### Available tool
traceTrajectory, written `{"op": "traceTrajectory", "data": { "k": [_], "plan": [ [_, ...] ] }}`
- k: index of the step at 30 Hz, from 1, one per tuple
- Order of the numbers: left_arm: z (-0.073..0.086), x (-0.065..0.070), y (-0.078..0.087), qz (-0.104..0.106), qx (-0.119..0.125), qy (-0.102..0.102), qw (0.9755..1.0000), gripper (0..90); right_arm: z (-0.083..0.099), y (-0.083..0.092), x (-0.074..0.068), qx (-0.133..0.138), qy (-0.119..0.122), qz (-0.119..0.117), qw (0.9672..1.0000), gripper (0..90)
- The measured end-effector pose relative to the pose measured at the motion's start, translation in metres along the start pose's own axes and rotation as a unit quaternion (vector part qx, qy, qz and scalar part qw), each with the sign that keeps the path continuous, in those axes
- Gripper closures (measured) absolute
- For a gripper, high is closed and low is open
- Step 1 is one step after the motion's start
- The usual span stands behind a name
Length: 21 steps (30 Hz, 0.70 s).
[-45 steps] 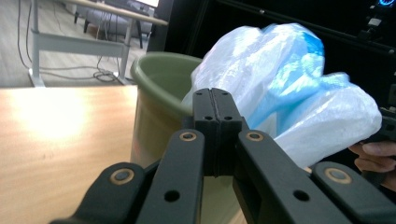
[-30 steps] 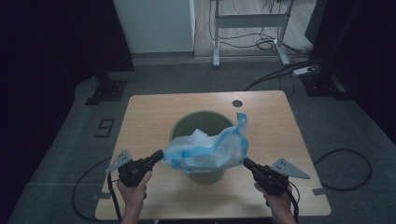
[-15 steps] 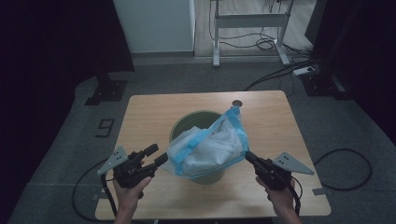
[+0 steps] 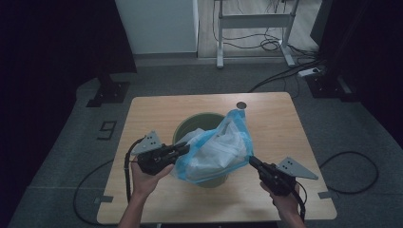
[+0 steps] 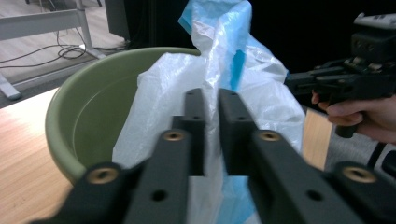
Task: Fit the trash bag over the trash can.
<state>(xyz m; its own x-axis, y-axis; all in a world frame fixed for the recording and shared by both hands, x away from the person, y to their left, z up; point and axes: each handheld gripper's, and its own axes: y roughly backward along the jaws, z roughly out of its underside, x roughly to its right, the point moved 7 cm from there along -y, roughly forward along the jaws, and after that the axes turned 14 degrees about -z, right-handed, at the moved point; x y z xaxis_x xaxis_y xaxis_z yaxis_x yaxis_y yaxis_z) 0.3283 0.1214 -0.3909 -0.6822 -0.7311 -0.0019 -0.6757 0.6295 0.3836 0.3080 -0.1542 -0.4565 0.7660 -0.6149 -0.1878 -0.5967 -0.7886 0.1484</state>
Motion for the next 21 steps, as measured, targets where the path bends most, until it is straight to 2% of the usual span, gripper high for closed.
{"op": "traceTrajectory", "data": {
  "k": [1,4,7,8,11,15,19,21],
  "plan": [
    [0.0,0.0,-0.001,-0.003,0.001,0.0,1.0,89.5,0.001,0.001,0.0,-0.001,0.001,-0.001,1.0,88.9],
    [-0.001,-0.003,0.0,-0.015,0.021,0.009,0.9996,89.9,0.003,0.003,-0.002,-0.004,0.002,-0.005,1.0,85.8],
    [-0.003,-0.007,0.005,-0.023,0.042,0.02,0.9987,89.9,0.005,0.009,-0.008,-0.007,0.007,-0.025,0.9996,74.2],
    [-0.002,-0.008,0.005,-0.025,0.043,0.02,0.9986,90.0,0.003,0.012,-0.01,-0.005,0.012,-0.029,0.9995,67.3],
    [-0.002,-0.01,0.005,-0.026,0.044,0.021,0.9985,89.9,-0.011,0.02,-0.012,0.011,0.027,-0.018,0.9994,57.3],
    [-0.001,-0.011,0.003,-0.033,0.038,0.012,0.9987,89.9,-0.042,0.024,-0.011,0.016,0.048,-0.015,0.9986,52.3],
    [-0.002,-0.011,0.003,-0.031,0.044,0.015,0.9985,90.0,-0.065,0.014,-0.002,0.022,0.059,-0.004,0.998,49.7],
    [-0.002,-0.012,0.003,-0.032,0.047,0.016,0.9983,90.0,-0.074,0.001,0.005,0.019,0.05,-0.009,0.9985,49.0]
  ]
}}
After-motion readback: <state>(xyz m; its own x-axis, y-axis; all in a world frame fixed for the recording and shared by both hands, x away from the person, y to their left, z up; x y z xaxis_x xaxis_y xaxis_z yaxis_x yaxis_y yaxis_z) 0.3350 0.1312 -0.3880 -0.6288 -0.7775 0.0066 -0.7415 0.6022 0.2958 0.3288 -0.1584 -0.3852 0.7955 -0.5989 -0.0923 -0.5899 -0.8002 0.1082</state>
